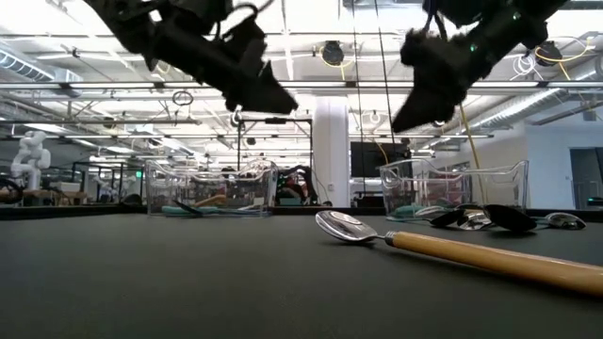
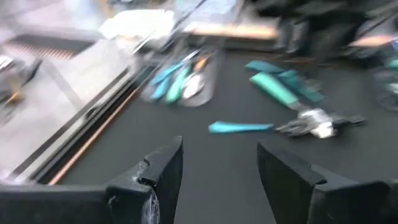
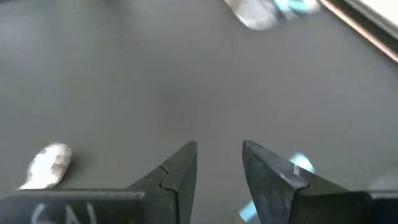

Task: Sort silverware by color (type)
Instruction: Put the blue spoon into the top left transparent bin

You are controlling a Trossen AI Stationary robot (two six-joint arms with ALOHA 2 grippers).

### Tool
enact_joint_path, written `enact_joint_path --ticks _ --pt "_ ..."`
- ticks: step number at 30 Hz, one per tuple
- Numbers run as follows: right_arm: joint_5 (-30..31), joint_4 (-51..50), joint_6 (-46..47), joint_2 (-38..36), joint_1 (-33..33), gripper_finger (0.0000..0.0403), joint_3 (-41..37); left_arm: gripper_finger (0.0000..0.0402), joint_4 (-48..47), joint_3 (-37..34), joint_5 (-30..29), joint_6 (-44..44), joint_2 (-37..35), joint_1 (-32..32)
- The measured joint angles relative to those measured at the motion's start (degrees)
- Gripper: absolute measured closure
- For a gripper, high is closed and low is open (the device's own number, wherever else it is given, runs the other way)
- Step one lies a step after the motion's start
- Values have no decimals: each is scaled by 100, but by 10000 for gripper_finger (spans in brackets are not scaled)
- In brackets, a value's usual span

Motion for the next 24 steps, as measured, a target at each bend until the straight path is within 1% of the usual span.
enact_joint_path --ticks 4,7,12,16,24 --pt "162 -797 425 117 -168 277 0 203 808 -314 82 127 69 -373" --pt "159 -1140 960 356 -257 277 0 203 1103 -417 92 104 261 -561" --pt "151 -1117 1540 902 -258 277 -2 203 1573 -412 92 103 802 -736" --pt "161 -982 1732 1329 -293 277 0 203 1885 -410 87 -50 1125 -785" --pt "142 -656 1823 1891 -378 277 0 203 1831 -408 -3 -201 1241 -785"
